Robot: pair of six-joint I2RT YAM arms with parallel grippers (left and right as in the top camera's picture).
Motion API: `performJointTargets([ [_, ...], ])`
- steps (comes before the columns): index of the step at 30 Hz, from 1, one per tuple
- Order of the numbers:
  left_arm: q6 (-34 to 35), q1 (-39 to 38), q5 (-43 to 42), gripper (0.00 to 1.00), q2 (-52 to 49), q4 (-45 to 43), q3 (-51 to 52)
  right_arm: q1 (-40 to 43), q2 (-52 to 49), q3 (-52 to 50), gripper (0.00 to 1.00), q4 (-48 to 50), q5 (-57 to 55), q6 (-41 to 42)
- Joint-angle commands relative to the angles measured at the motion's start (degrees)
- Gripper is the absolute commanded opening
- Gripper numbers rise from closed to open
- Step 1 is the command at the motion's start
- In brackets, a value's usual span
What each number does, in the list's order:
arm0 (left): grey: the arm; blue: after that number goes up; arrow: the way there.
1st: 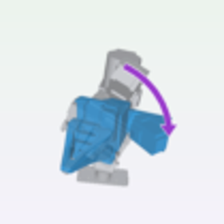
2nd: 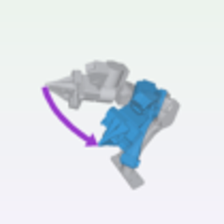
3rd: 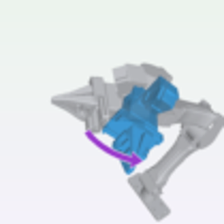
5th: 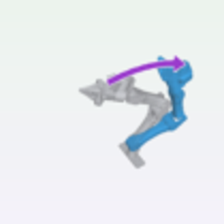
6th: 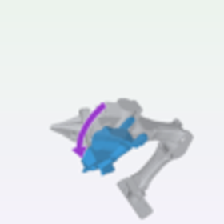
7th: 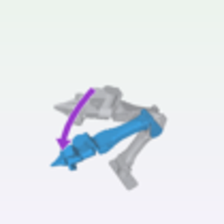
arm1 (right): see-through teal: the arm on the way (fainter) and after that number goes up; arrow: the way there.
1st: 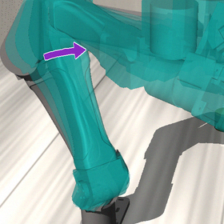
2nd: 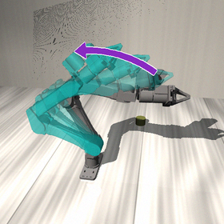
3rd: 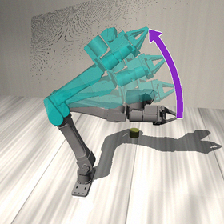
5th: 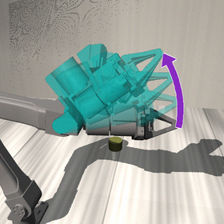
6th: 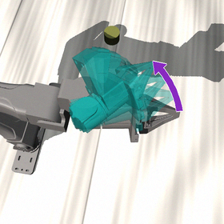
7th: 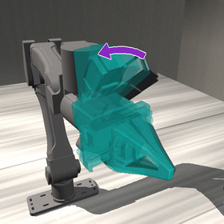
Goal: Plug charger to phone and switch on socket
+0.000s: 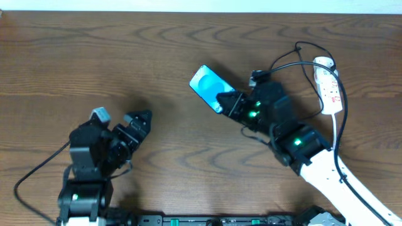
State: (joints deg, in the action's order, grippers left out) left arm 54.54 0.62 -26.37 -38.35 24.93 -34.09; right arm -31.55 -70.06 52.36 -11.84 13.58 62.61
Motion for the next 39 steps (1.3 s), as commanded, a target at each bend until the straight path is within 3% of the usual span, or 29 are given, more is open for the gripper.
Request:
performJointTargets([
  [1, 5.8, -0.1, -7.5, 0.98, -6.4, -6.0, 0.1, 5.5, -1.2, -4.7, 0.01, 5.4, 13.1, 3.7],
  [5, 6.2, -0.1, -16.7, 0.99, -15.1, -17.7, 0.1, 7.7, -4.1, -14.4, 0.01, 26.6, 21.4, 12.3],
  [8, 10.9, -0.1, -20.9, 0.99, -20.9, -20.0, 0.1, 7.7, -8.2, -20.8, 0.01, 46.0, 22.2, 21.9],
  [12, 12.2, -0.2, -24.6, 0.9, -23.2, -21.1, 0.1, 7.4, -13.7, -22.2, 0.01, 53.7, 25.0, 27.2],
  [19, 16.4, -2.8, -24.1, 0.9, -23.3, -27.0, 0.1, 4.7, -21.2, -22.2, 0.01, 71.6, 28.2, 37.0],
  [26, 22.3, -7.5, -17.3, 0.89, -23.3, -28.7, 0.1, 1.2, -21.7, -22.2, 0.01, 72.5, 27.9, 40.1],
  [39, 27.9, -11.0, -8.9, 0.52, -23.3, -29.4, 0.1, 0.3, -21.7, -22.2, 0.01, 72.5, 27.9, 42.2],
])
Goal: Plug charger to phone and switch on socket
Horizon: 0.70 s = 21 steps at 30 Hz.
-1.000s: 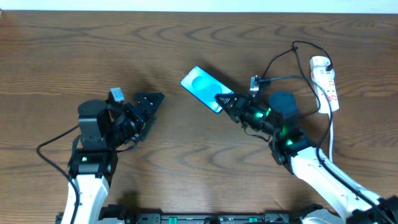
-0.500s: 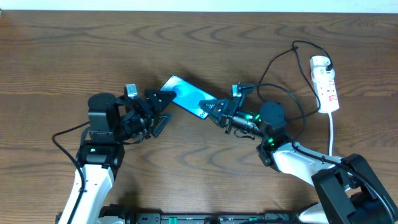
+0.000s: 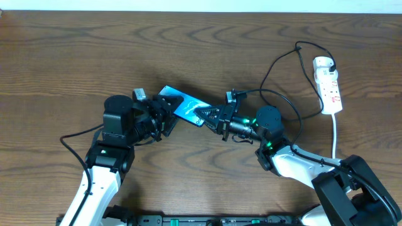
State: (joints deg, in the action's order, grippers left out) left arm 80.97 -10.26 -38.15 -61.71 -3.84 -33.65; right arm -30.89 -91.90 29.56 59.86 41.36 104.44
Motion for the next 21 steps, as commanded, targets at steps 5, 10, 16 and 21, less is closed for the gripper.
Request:
performJointTargets([
  [5, 1.5, -0.1, 2.9, 0.5, 0.0, -3.2, -0.3, -0.5, 0.1, 0.6, 0.01, -0.2, -1.0, 3.3],
  [10, 1.4, -0.1, 2.9, 0.42, 0.0, -3.1, -0.3, -2.4, 0.1, 0.6, 0.01, -0.5, -2.4, 5.5],
  [16, 1.4, -0.1, 2.9, 0.33, 0.0, -3.1, -0.3, -4.5, 0.1, 0.6, 0.01, -0.5, -3.8, 6.8],
  [21, 1.4, -0.1, 2.9, 0.25, 0.0, -3.2, -0.3, -5.3, 0.1, 0.6, 0.01, -0.5, -4.0, 10.3],
])
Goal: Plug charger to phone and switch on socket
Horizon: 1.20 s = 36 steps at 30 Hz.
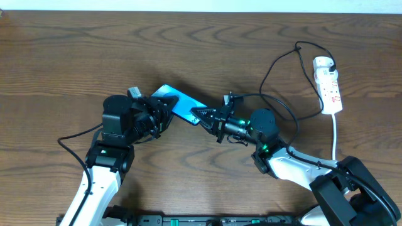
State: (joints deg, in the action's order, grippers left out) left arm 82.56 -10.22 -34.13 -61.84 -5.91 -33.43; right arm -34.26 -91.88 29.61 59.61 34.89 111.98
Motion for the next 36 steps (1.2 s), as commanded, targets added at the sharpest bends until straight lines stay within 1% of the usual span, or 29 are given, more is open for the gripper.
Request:
performJointTargets([
  [1, -0.2, -0.2, -1.2, 0.24, 0.2, -1.1, -0.5, -2.3, 0.1, 0.5, 0.01, -0.3, 2.5, 3.1],
  [4, -0.2, -0.2, -1.1, 0.23, 0.2, -1.1, -0.5, -3.1, 0.1, 0.5, 0.01, -0.2, 2.5, 4.5],
  [5, -0.1, -0.2, -1.1, 0.2, 0.2, -1.1, -0.5, -3.3, 0.1, 0.5, 0.01, -0.2, 2.5, 5.1],
  [7, -0.1, -0.2, -1.1, 0.19, 0.2, -1.1, -0.5, -3.8, 0.1, 0.5, 0.01, -0.2, 2.3, 5.4],
  [8, -0.1, -0.2, -1.1, 0.15, 0.2, -1.1, -0.5, -3.9, 0.1, 0.5, 0.01, -0.2, 2.0, 5.4],
  [14, -0.1, -0.2, -1.2, 0.14, 0.2, -1.1, -0.5, -4.1, 0.1, 0.5, 0.01, -0.2, 1.4, 5.4],
  [15, -0.1, -0.2, -1.2, 0.11, 0.2, -1.1, -0.5, -4.1, 0.1, 0.5, 0.01, -0.2, 1.4, 5.4],
  [17, -0.1, -0.2, -1.1, 0.08, 0.2, -1.1, -0.5, -4.1, 0.1, 0.5, 0.01, -0.2, 1.4, 5.4],
  [24, -0.1, -0.2, -0.9, 0.08, 0.2, -1.1, -0.5, -4.1, 0.1, 0.5, 0.01, -0.2, 1.5, 5.4],
  [26, -0.1, -0.2, -0.9, 0.08, 0.2, -1.0, -0.5, -4.1, 0.1, 0.5, 0.08, -0.2, 2.2, 4.5],
  [27, -0.1, -0.2, -0.9, 0.08, 0.2, -1.0, -0.5, -4.1, 0.1, 0.5, 0.13, -0.2, 2.3, 3.3],
  [29, -0.2, -0.2, -0.9, 0.08, 0.2, -1.0, -0.5, -4.1, 0.1, 0.5, 0.2, -0.3, 2.3, 0.4],
  [31, -0.1, -0.2, -0.9, 0.08, 0.1, -1.0, -0.5, -4.1, 0.1, 0.5, 0.24, -0.3, 2.3, -1.3],
  [33, -0.2, -0.2, -0.9, 0.08, 0.1, -1.0, -0.5, -4.1, 0.1, 0.5, 0.31, -0.3, 2.3, -3.9],
  [36, -0.2, -0.2, -0.9, 0.08, 0.1, -0.3, -0.5, -4.0, 0.1, 0.5, 0.38, -0.3, 2.3, -6.6],
])
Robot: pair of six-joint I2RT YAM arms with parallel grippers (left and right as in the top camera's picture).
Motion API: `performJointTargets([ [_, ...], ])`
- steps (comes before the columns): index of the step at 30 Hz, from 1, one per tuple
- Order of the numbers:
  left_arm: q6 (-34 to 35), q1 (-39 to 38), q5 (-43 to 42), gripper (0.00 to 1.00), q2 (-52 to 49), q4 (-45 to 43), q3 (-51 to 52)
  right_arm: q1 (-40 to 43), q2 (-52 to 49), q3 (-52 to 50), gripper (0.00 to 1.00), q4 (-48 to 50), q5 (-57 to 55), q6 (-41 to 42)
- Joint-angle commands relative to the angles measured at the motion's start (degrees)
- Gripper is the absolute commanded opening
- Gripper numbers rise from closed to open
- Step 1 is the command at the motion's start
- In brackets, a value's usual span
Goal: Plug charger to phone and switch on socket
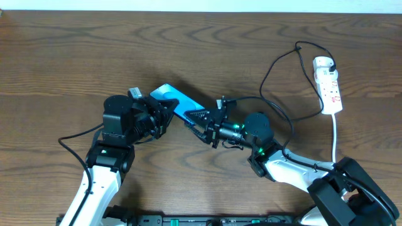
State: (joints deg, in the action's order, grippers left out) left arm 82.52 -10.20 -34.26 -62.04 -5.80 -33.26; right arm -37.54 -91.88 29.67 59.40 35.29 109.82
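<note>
The blue phone (177, 100) lies slanted on the wooden table (201, 44) at the middle. My left gripper (162, 117) is at the phone's lower left end, fingers closed on its edge. My right gripper (195, 118) points left at the phone's lower right end, shut on the charger plug, which its fingers hide. The black cable (271, 68) runs from that gripper back to the white power strip (329, 85) at the right. The strip's switch is too small to read.
The power strip's white lead (336, 141) runs down the right side toward the front edge. The black cable loops over the table between the right arm and the strip.
My right gripper has moved a little further left, closer against the phone's lower right end. The phone and the left gripper stand almost as before.
At first the phone lay right of centre with my right gripper at its end and the left gripper away at the lower left. Then the phone was at the middle with both grippers at its ends. Since then the right gripper has closed in on it.
</note>
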Motion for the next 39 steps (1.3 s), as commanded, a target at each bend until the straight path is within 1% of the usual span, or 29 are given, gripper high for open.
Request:
performJointTargets([
  [1, -0.2, -0.2, -0.8, 0.08, 0.3, -0.2, -0.7, -0.5, 0.1, 0.5, 0.41, -0.1, 1.7, -5.7],
  [3, -0.3, -0.2, -0.8, 0.07, 0.3, 1.2, -0.7, 0.0, 0.1, 0.5, 0.47, -0.3, 1.4, -8.3],
  [4, -1.6, -0.2, 0.2, 0.08, 0.3, 4.1, -0.7, 0.5, 0.1, 0.5, 0.5, -2.4, 0.0, -13.4],
  [5, -2.6, -0.2, 0.9, 0.08, 0.3, 6.3, -0.7, 0.9, 0.1, 0.5, 0.54, -4.3, -0.7, -16.3],
  [6, -3.2, -0.2, 1.4, 0.08, 0.3, 8.1, -0.7, 1.3, 0.1, 0.5, 0.55, -6.1, -1.1, -18.0],
  [7, -3.4, -0.2, 2.8, 0.07, 0.3, 13.1, -0.7, 2.3, 0.1, 0.5, 0.56, -10.1, -2.0, -21.3],
  [8, -3.4, -0.2, 3.8, 0.08, 0.3, 16.2, -0.7, 3.1, 0.1, 0.5, 0.56, -13.4, -3.3, -24.4],
  [9, -3.4, -0.2, 4.2, 0.08, 0.3, 17.7, -0.7, 3.6, 0.1, 0.5, 0.57, -15.7, -4.4, -26.8],
  [11, -3.4, -0.2, 6.7, 0.08, 0.3, 23.8, -0.7, 5.7, 0.1, 0.5, 0.58, -22.0, -8.4, -33.8],
  [12, -3.4, -0.2, 7.0, 0.08, 0.3, 25.1, -0.7, 6.6, 0.1, 0.5, 0.6, -23.3, -9.5, -36.8],
  [13, -3.4, -0.2, 6.9, 0.08, 0.3, 25.2, -0.7, 7.6, 0.1, 0.5, 0.65, -24.4, -11.1, -41.5],
  [14, -3.4, -0.2, 6.9, 0.07, 0.3, 25.0, -0.7, 8.3, 0.1, 0.5, 0.74, -25.1, -12.2, -44.9],
  [15, -3.3, -0.2, 6.9, 0.08, 0.3, 24.8, -0.7, 9.6, 0.1, 0.5, 0.89, -26.1, -13.5, -50.5],
  [16, -3.1, -0.2, 6.9, 0.08, 0.3, 24.7, -0.7, 10.3, 0.1, 0.5, 0.93, -26.5, -14.1, -53.2],
  [17, -2.9, -0.2, 6.9, 0.08, 0.3, 24.7, -0.7, 11.0, 0.1, 0.5, 0.98, -27.1, -15.1, -57.7],
  [19, -2.6, -0.2, 6.9, 0.08, 0.3, 24.6, -0.7, 11.6, 0.1, 0.5, 0.99, -29.2, -18.6, -65.7],
  [21, -0.3, -0.2, 6.9, 0.08, 0.3, 24.6, -0.7, 11.8, 0.1, 0.5, 0.99, -31.9, -21.9, -70.3],
  [26, 3.8, -0.2, 5.7, 0.08, 0.3, 23.9, -0.7, 12.2, 1.7, 1.4, 0.99, -31.6, -14.9, -70.3],
  [30, 3.8, -0.2, 3.0, 0.08, 0.3, 18.7, -0.7, 14.0, 6.6, 2.4, 0.99, -34.1, -13.9, -71.5],
  [32, 3.7, -0.2, 2.6, 0.08, 0.3, 16.5, -0.7, 15.3, 10.7, 3.7, 0.99, -39.1, -14.9, -72.8],
  [33, 3.7, -0.2, 2.9, 0.08, 0.1, 15.7, -0.7, 16.1, 13.6, 5.1, 0.99, -44.2, -16.7, -72.8],
  [36, 3.7, -0.2, 3.0, 0.08, -2.3, 13.0, -0.7, 16.9, 18.1, 9.0, 0.99, -55.4, -21.9, -72.9],
  [37, 3.8, -0.2, 0.6, 0.08, -6.2, 8.5, -0.7, 17.4, 21.0, 13.4, 0.99, -65.0, -25.7, -74.1],
  [39, 3.8, -0.2, -2.5, 0.08, -9.8, 3.6, -0.7, 17.6, 22.2, 17.1, 0.99, -71.9, -27.6, -75.3],
])
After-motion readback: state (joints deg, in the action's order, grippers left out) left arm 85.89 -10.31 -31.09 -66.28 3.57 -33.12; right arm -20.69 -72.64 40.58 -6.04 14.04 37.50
